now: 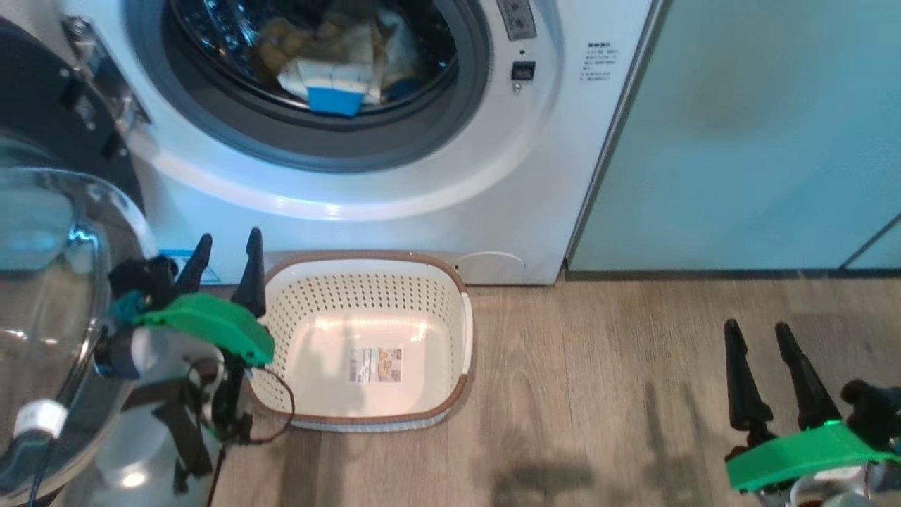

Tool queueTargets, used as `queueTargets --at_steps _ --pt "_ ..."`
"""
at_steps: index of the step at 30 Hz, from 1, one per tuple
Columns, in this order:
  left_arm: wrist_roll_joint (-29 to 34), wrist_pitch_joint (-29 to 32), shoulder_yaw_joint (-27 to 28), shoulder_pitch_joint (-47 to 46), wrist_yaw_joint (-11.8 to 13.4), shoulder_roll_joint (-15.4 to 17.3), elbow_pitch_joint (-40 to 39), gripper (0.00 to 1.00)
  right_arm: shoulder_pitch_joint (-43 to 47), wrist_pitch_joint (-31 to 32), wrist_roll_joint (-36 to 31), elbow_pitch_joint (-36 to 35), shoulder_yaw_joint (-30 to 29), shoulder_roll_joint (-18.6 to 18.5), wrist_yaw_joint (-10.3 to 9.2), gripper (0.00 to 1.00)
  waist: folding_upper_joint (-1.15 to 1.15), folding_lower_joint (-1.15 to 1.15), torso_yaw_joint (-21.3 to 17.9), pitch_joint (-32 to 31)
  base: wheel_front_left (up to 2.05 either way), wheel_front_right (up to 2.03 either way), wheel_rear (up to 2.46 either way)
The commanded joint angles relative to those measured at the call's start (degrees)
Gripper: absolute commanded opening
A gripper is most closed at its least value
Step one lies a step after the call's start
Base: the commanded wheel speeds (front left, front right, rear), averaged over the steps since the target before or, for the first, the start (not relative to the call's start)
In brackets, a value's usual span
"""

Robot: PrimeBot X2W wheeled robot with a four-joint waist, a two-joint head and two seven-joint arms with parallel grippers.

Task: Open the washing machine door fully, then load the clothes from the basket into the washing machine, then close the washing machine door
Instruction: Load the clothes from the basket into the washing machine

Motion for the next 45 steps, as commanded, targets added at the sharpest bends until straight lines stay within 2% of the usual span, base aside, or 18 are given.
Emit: queueTargets --at_steps 1,10,21,45 --pt "0.53 -0.52 2.74 0.59 -0.46 0.96 -3.67 1.0 -0.16 -0.55 -0.6 -1.84 0.75 -0.93 0.26 1.0 0.0 0.01 0.76 -1.62 0.0 0.0 0.0" --pt "2.52 -0.52 5.36 10.79 -1.49 -0.77 -10.04 1.0 2.39 -0.55 -0.6 -1.88 0.49 -0.99 0.26 1.0 0.0 0.01 0.9 -5.6 0.0 0.0 0.0" --pt "3.36 -0.52 6.67 15.56 -1.99 -0.83 -14.12 1.0 3.36 -0.55 -0.48 -1.9 0.34 -1.45 0.26 1.0 0.0 0.01 0.75 -7.08 0.0 0.0 0.0" --pt "4.21 -0.52 8.38 16.34 -2.08 -1.54 -13.72 1.0 3.49 -0.55 -0.5 -2.11 0.39 -1.93 0.26 1.0 0.0 0.01 1.41 -7.9 0.0 0.0 0.0"
